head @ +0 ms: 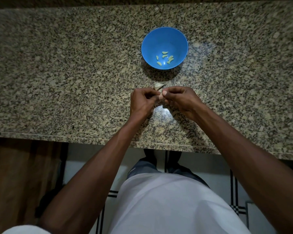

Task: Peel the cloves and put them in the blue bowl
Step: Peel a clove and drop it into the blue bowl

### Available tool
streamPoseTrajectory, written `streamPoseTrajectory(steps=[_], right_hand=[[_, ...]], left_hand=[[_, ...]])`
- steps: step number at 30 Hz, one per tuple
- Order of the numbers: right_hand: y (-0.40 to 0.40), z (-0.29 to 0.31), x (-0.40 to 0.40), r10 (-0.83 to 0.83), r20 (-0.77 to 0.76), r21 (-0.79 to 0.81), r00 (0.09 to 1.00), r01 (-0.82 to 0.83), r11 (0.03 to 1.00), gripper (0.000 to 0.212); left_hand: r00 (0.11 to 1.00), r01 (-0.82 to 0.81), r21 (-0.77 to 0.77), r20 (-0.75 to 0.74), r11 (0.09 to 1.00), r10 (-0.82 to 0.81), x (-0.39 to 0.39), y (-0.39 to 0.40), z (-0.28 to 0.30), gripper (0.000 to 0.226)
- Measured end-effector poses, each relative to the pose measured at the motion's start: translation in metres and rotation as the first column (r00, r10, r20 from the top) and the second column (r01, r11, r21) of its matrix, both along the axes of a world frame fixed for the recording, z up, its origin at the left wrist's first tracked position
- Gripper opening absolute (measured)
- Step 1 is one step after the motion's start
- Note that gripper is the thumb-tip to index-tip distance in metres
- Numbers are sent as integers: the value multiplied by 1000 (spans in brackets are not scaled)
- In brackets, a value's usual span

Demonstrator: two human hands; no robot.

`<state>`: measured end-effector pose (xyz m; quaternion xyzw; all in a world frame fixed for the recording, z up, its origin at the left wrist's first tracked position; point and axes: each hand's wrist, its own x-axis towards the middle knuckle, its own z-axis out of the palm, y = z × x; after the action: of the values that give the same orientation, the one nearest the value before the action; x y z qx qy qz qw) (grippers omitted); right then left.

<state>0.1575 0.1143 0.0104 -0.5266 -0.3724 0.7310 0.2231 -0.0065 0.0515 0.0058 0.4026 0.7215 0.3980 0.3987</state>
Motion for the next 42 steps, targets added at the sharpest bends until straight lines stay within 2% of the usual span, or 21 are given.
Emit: streamPoseTrajectory(steps=[3,7,14,18,20,23,26,29,33,36,42], right_hand=[[-1,-2,3,71,70,141,995,-81,987,22],[-2,-4,2,79,210,319,974,-145,937,11],[-2,-7,-5,65,408,444,911,-260,857,5],[-1,-2,-9,94,461,473,882,-333,816,5],[-1,0,-10,114,468,484,877,-362,797,7],[2,-1,-6,136,427,482,894,-352,803,7],[5,-1,1,146,247,409,958,-239,881,10],[4,-3,4,97,103,301,990,-124,946,18],[3,-3,6,70,25,201,997,-73,977,23],[-1,0,4,32,9,188,999,-33,982,23],[-7,0,0,-22,-9,170,1000,23,985,19]], left_hand=[[999,42,-16,-10,999,-42,-1,1,3,18],[997,73,-61,-27,995,-75,0,5,9,20],[989,120,-138,108,983,-105,-11,11,9,22],[951,82,-241,310,967,-3,-13,9,11,7],[920,67,-289,388,955,53,-13,7,11,8],[902,40,-310,419,950,99,-10,6,10,13],[884,15,-271,454,962,114,-5,5,10,19],[928,57,-126,374,990,-6,-3,4,7,22],[980,187,-10,69,982,-186,-1,3,7,30],[970,195,29,-151,980,-188,3,4,8,33],[946,140,67,-303,988,-114,7,2,3,33]])
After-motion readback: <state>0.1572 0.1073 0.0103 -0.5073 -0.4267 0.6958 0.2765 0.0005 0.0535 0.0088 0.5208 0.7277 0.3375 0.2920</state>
